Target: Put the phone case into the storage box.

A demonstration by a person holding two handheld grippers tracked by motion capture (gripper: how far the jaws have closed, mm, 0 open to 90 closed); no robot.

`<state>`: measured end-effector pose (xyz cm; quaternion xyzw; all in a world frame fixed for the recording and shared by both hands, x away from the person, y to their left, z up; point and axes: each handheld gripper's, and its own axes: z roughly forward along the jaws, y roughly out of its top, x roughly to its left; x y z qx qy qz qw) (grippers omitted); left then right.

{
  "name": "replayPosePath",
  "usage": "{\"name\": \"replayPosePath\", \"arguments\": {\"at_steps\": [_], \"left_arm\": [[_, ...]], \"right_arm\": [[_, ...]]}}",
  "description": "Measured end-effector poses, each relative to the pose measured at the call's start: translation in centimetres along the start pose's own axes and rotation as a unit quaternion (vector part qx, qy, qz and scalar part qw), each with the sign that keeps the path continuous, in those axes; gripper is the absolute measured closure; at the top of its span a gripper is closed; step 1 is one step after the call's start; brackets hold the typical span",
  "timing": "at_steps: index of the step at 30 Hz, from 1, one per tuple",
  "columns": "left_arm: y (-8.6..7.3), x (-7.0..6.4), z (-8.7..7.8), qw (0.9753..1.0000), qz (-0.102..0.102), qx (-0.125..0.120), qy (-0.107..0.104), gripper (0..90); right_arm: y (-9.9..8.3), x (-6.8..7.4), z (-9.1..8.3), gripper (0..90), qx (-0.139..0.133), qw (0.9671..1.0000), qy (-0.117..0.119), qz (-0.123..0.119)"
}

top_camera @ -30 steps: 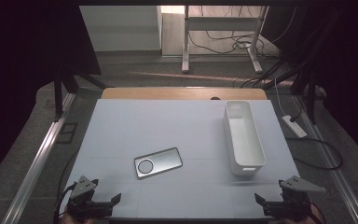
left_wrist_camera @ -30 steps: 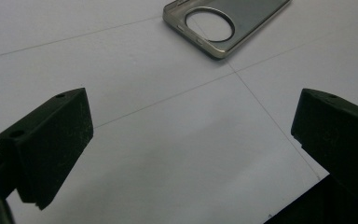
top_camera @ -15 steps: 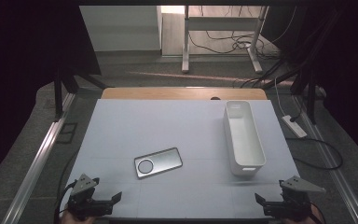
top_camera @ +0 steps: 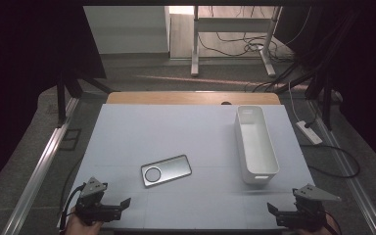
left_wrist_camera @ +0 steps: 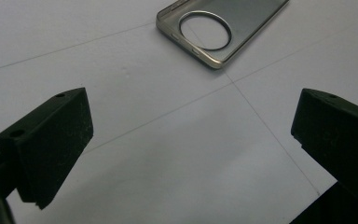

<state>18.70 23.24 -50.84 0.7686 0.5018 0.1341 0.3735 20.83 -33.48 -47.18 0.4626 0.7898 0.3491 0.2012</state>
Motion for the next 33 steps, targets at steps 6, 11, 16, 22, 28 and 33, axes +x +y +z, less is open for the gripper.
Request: {"name": "replayPosePath", "arguments": {"at_steps": [6,11,16,22,28,33], "left_arm": [[0.8,0.1,0.7,0.9999,-0.003,0.005,-0.012,0.0],[1.5,0.1,1.1,0.9999,-0.003,0.006,-0.013,0.0],[2.1,0.2,1.4,0.9999,0.001,0.008,-0.014,0.0],[3.0,0.2,1.9,0.9996,0.015,0.018,-0.016,0.0],[3.9,0.1,2.4,0.9989,0.034,0.023,-0.021,0.0],[4.6,0.0,3.1,0.9983,0.044,0.029,-0.026,0.0]], "right_arm": [[0.0,0.0,0.0,0.0,-0.003,1.0000,0.000,0.002],[0.0,0.0,0.0,0.0,-0.004,1.0000,0.001,0.001],[0.0,0.0,-0.1,0.0,-0.003,1.0000,0.002,-0.002],[0.0,0.0,-0.1,0.0,-0.004,1.0000,0.005,-0.002],[0.0,0.0,-0.1,0.0,-0.004,1.0000,0.006,-0.003],[0.0,0.0,-0.1,0.0,-0.003,1.0000,0.007,-0.004]]}}
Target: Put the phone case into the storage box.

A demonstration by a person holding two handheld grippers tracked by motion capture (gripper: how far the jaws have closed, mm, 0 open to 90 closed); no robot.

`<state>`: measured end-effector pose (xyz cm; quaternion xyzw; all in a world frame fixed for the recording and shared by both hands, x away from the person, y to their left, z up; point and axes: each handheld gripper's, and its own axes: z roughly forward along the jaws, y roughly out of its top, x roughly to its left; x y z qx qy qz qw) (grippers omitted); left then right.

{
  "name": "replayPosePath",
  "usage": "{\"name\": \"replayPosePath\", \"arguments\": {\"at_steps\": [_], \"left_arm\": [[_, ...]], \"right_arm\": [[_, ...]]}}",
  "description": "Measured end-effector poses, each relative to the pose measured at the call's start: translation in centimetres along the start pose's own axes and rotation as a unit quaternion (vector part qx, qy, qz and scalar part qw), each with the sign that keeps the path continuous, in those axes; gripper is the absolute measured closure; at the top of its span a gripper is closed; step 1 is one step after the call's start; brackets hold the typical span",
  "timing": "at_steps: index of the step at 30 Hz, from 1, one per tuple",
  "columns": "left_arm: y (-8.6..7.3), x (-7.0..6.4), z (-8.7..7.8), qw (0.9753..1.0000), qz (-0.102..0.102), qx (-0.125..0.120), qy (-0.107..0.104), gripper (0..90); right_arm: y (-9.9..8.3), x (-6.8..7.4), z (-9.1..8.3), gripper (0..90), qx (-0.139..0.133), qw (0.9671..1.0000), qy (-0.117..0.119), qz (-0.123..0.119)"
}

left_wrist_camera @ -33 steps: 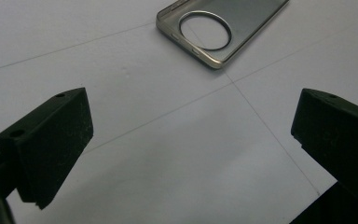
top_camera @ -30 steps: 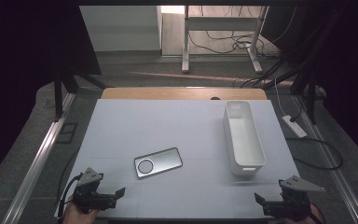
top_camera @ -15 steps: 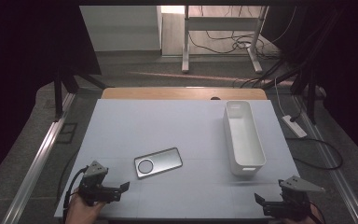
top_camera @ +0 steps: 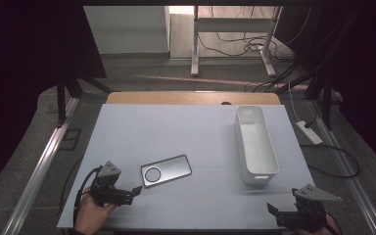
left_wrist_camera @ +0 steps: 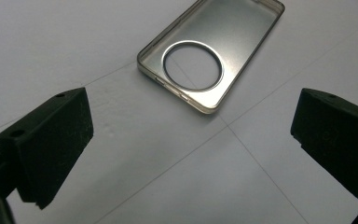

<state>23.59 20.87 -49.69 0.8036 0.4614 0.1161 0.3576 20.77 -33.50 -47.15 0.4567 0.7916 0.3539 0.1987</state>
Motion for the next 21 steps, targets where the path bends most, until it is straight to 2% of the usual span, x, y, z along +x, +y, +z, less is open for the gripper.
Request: {"name": "replayPosePath", "arguments": {"at_steps": [21], "left_arm": [[3.4,-0.2,2.9,0.9992,0.028,0.016,-0.024,0.0]], "right_arm": [[0.0,0.0,0.0,0.0,-0.001,1.0000,0.001,0.001]]}}
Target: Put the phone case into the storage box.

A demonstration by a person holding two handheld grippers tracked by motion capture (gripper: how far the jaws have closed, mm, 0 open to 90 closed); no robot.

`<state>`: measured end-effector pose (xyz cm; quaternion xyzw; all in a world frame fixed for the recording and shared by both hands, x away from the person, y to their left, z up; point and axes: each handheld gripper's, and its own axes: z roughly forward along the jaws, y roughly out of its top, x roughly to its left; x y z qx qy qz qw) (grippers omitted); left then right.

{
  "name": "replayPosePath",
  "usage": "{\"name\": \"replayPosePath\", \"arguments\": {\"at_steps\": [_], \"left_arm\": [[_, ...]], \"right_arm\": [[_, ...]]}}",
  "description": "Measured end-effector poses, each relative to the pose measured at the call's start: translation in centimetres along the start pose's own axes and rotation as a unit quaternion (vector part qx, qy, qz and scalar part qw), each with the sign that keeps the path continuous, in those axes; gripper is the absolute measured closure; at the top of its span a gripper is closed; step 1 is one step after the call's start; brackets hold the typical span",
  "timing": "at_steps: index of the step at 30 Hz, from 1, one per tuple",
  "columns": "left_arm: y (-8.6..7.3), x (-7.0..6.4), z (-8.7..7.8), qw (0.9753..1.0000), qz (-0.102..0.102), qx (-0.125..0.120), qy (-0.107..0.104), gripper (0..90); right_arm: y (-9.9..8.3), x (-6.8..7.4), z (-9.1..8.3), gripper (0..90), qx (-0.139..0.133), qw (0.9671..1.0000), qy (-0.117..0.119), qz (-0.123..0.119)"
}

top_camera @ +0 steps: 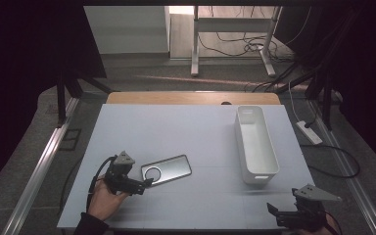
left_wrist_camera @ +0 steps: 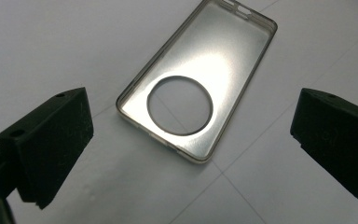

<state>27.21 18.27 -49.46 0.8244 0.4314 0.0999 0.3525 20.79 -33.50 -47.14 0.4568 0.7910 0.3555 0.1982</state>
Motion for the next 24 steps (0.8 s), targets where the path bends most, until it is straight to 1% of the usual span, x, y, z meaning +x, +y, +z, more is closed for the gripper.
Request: {"name": "replayPosePath", "arguments": {"at_steps": [10,16,24], "left_arm": [[1.4,-0.2,1.1,0.9999,0.012,0.005,-0.008,0.0],[2.5,-0.4,2.0,0.9997,0.020,0.007,-0.015,0.0],[3.9,-0.8,3.5,0.9991,0.030,0.020,-0.021,0.0]], "right_arm": [[0.0,0.0,0.0,0.0,0.000,1.0000,0.001,0.001],[0.0,0.0,0.0,0.0,0.001,1.0000,0.001,0.000],[0.0,-0.1,0.0,0.0,0.001,1.0000,0.002,0.000]]}}
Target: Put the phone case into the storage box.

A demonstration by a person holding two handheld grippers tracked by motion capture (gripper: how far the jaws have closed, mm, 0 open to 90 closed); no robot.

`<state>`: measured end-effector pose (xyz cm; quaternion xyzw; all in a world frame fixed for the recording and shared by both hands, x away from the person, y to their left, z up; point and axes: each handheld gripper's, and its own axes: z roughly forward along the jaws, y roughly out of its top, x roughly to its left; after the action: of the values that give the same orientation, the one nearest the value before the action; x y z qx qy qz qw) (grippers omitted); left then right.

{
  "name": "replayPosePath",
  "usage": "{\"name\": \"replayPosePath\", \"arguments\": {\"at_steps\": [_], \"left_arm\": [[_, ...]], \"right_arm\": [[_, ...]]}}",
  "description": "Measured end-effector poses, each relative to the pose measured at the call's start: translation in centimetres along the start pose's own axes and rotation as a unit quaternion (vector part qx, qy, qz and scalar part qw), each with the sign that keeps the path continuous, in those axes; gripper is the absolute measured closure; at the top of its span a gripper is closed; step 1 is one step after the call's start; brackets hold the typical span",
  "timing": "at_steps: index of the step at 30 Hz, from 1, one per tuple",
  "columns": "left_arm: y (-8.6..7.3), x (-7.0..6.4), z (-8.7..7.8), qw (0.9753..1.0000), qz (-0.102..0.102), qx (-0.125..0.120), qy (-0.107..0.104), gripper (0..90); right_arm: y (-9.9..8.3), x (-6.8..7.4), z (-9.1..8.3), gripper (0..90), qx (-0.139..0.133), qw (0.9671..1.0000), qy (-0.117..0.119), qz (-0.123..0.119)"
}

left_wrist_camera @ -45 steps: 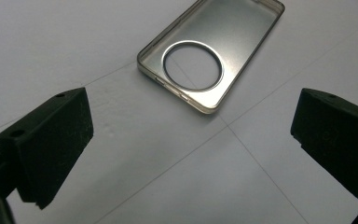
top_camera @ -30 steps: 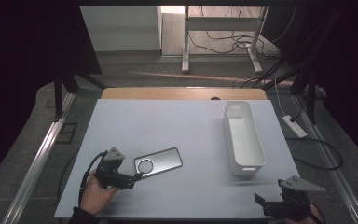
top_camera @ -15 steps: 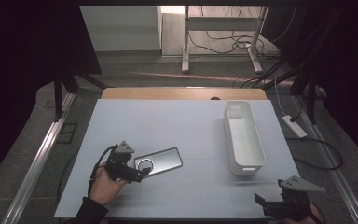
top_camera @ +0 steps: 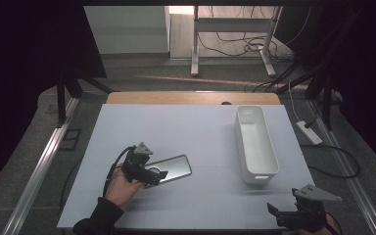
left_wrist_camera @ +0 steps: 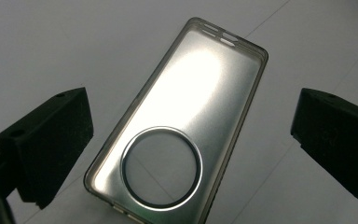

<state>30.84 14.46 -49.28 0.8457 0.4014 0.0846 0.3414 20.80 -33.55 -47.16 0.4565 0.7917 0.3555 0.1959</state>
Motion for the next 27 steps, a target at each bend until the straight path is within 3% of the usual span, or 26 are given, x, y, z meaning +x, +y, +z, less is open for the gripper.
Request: {"name": "replayPosePath", "arguments": {"at_steps": [3,5,7,8,9,10,11,13,18,21,27], "left_arm": [[0.5,0.0,0.4,1.0000,0.000,0.002,-0.004,0.0],[0.7,-0.2,0.7,0.9999,0.006,0.010,0.008,1.6],[0.8,-0.3,0.9,0.9998,0.007,0.013,0.012,7.3],[0.8,-0.3,0.9,0.9998,0.007,0.013,0.012,14.2],[0.8,-0.2,0.9,0.9999,0.008,0.012,0.009,14.2],[0.8,-0.2,0.9,0.9999,0.012,0.011,0.002,22.4],[0.7,-0.1,0.9,0.9998,0.015,0.012,-0.007,42.9],[0.7,0.0,0.9,0.9996,0.017,0.019,-0.013,47.8],[1.0,0.1,0.9,0.9994,0.025,0.023,-0.007,85.5],[1.4,0.1,1.0,0.9993,0.023,0.026,-0.011,88.8],[1.0,0.2,1.7,0.9990,0.032,0.031,0.005,88.8]], "right_arm": [[0.0,0.0,0.0,0.0,0.001,1.0000,0.000,-0.001],[0.0,0.0,0.0,0.0,0.001,1.0000,0.000,-0.002],[0.0,0.0,0.0,0.0,0.001,1.0000,0.000,-0.002],[0.0,0.0,0.0,0.1,0.000,1.0000,0.000,-0.002],[0.0,0.0,0.0,0.1,0.000,1.0000,0.000,-0.002],[0.0,0.0,0.0,0.2,0.000,1.0000,0.000,-0.001],[0.0,0.0,-0.1,0.3,0.000,1.0000,0.001,-0.002],[0.0,0.0,-0.1,0.3,0.000,1.0000,0.001,-0.002],[0.0,0.1,0.0,0.7,0.001,1.0000,0.002,-0.002],[0.0,0.1,0.0,0.8,0.002,1.0000,0.002,-0.002],[0.0,0.0,0.0,0.9,0.002,1.0000,0.001,-0.002]]}}
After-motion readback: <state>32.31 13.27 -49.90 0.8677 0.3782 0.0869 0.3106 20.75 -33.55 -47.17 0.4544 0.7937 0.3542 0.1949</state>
